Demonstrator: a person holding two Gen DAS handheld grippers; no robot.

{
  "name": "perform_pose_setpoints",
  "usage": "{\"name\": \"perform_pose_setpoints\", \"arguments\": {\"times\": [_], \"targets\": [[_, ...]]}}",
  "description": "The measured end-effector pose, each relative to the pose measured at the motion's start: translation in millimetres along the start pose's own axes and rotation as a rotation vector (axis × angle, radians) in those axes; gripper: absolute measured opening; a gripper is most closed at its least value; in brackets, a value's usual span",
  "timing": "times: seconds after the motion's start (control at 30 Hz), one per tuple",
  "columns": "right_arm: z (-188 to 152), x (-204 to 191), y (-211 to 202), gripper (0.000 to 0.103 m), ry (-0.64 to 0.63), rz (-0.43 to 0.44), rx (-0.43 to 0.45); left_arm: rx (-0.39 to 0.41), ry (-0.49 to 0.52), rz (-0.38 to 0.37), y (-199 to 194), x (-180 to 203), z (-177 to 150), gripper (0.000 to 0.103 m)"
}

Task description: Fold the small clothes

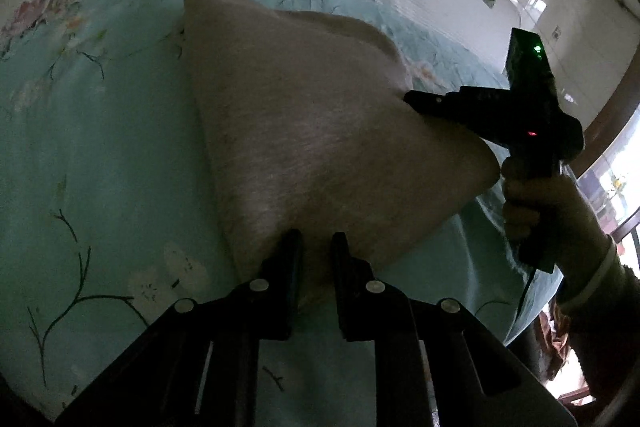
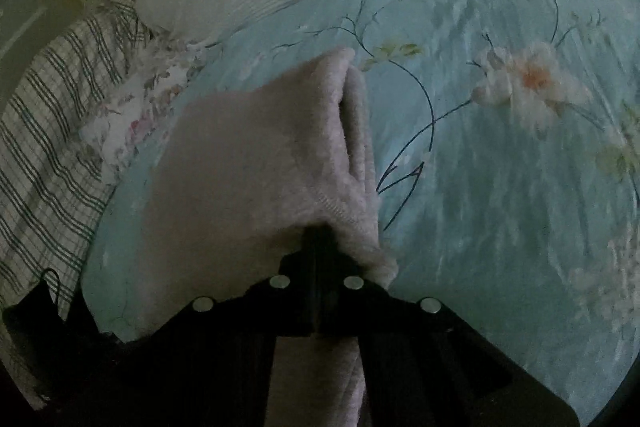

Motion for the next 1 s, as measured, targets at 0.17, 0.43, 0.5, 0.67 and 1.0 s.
{"name": "perform_pose_setpoints", "arguments": {"times": [0.17, 0.43, 0.5, 0.67, 1.0], "targets": [[-16, -25, -39, 0.004, -0.059, 0.065, 0.027, -0.005, 0.009, 0.028, 0, 7, -2, 0.014], [-77, 10, -33, 0.003, -0.065, -0.080, -0.044, -0.007, 0.025, 0.063, -1, 13, -2, 0.014], [-75, 15, -37, 0.003, -0.020, -0.076, -0.036, -0.009, 0.031, 0.071, -2, 15, -3, 0.014], [-76, 10, -37, 0.003, -0.033, -0.099, -0.036, -0.004, 0.033, 0.088, -8, 13, -8, 0.015], [-86, -7, -60, 0.004, -0.031, -0.085, -0.041, -0.009, 0.027, 0.109, -25, 8, -17, 0.021]]}}
Point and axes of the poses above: each gripper's, at about its wrist camera, not at the fingertips, and y roughly the way its jaws point, x to its right, z to its top, the point moved 3 cm from there along y, roughly the way its jaws point, and after that the axes turned 7 degrees about y, right-handed, at the moved point
